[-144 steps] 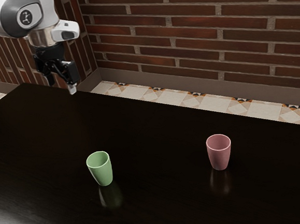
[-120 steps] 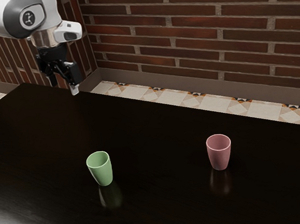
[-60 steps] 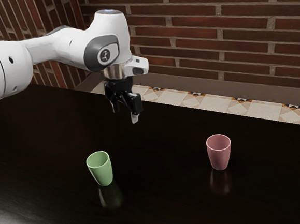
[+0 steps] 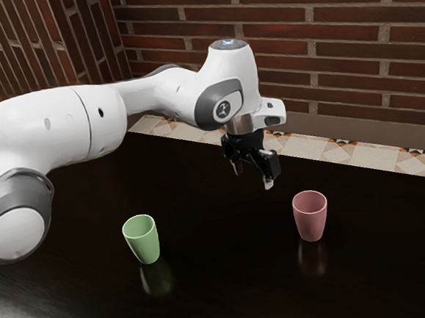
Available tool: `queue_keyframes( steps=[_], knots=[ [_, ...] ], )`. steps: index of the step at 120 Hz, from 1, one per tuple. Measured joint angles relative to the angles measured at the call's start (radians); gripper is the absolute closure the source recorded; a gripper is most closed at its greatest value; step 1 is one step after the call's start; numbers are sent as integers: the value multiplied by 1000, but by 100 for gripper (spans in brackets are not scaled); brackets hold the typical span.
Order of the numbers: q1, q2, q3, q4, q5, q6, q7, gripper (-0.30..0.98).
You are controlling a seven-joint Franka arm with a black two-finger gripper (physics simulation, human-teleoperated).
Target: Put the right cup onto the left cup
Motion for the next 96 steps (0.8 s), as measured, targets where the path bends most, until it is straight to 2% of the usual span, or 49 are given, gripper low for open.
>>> queue_keyframes(
  steps=[30, 96],
  knots=[
    [-37, 113, 1, 118, -3, 58, -73, 0],
    [-55, 208, 5, 124, -51, 206, -172, 0]
  ],
)
